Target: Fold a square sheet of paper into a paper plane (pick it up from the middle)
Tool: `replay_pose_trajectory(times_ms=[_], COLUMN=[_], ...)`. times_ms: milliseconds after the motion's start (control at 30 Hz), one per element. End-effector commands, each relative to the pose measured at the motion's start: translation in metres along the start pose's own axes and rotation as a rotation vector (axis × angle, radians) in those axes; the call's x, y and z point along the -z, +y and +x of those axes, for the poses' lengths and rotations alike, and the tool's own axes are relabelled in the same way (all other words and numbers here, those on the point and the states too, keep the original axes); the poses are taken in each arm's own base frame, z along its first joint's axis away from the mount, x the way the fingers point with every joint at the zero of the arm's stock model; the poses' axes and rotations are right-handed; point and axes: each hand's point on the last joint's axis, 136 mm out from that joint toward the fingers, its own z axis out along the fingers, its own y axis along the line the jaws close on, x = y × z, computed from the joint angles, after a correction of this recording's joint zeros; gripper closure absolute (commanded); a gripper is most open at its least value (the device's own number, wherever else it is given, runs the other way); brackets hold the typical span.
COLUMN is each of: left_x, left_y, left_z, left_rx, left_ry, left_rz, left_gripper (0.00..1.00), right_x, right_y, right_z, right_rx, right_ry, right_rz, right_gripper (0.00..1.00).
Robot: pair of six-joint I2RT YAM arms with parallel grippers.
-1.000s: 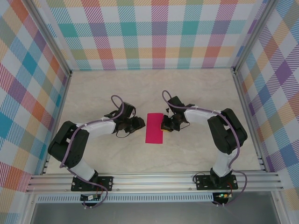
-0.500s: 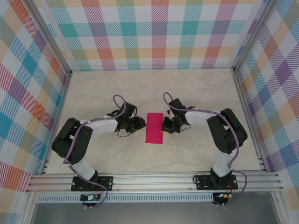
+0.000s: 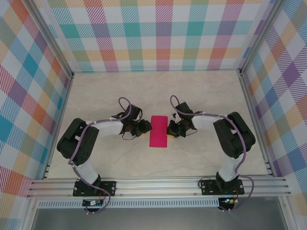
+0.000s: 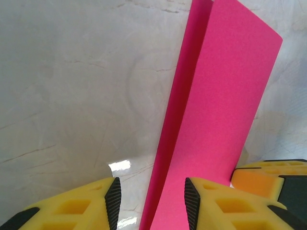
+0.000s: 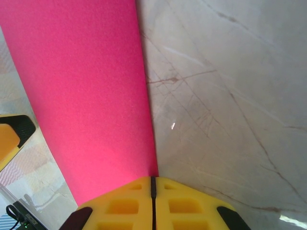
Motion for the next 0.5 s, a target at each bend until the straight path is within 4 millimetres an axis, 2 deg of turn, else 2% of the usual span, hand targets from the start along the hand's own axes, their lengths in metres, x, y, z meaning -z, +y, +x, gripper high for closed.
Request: replay_pose_trajectory(times_ms=[0,467], left_x=[-0.003,-0.017], left_y=[-0.017,-0.022], left_z=[0.002,0.008], left_rx=[-0.007,-0.007], left_ry=[0.019,0.062], left_rz=[0.063,0.105], left_gripper=[0.57,0.56], right_x=[-0.011,-0.013], right_y=[-0.037,-0.046], right_z=[0.016,0.019], right_rx=[-0.067,-0.082], right_ry=[0.043,0.05], right_rz=[0.112,0.128], right_gripper=[0.93,0.93])
